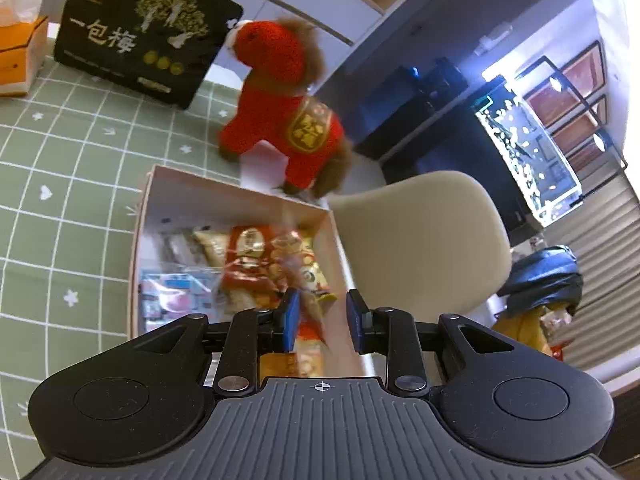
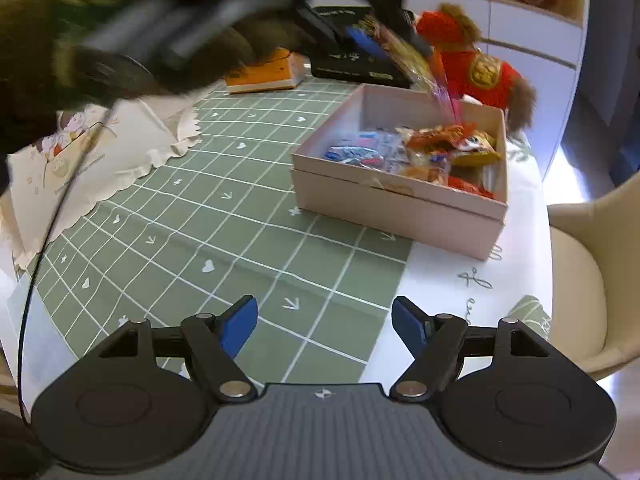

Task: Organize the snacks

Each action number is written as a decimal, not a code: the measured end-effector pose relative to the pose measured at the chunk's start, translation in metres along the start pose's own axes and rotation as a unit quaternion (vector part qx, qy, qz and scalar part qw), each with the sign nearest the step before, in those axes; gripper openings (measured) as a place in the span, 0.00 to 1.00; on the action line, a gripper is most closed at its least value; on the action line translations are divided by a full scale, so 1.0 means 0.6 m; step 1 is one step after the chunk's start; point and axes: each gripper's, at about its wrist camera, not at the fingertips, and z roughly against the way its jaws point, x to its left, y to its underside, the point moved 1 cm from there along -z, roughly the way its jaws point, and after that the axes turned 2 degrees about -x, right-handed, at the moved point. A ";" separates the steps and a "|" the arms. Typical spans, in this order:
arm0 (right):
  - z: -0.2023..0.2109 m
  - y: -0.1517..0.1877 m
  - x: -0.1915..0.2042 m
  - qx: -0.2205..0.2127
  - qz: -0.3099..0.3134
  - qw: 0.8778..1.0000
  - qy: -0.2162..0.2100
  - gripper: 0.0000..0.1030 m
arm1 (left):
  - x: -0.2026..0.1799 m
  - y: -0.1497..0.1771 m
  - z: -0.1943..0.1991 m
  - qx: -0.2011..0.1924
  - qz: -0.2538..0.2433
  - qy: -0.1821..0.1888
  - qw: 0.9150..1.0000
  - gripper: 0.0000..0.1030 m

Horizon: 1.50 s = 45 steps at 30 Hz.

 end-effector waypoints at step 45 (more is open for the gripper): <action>-0.106 0.109 0.033 -0.083 -0.114 0.971 0.192 1.00 | 0.093 0.412 0.098 -0.149 -0.220 -0.224 0.938 0.30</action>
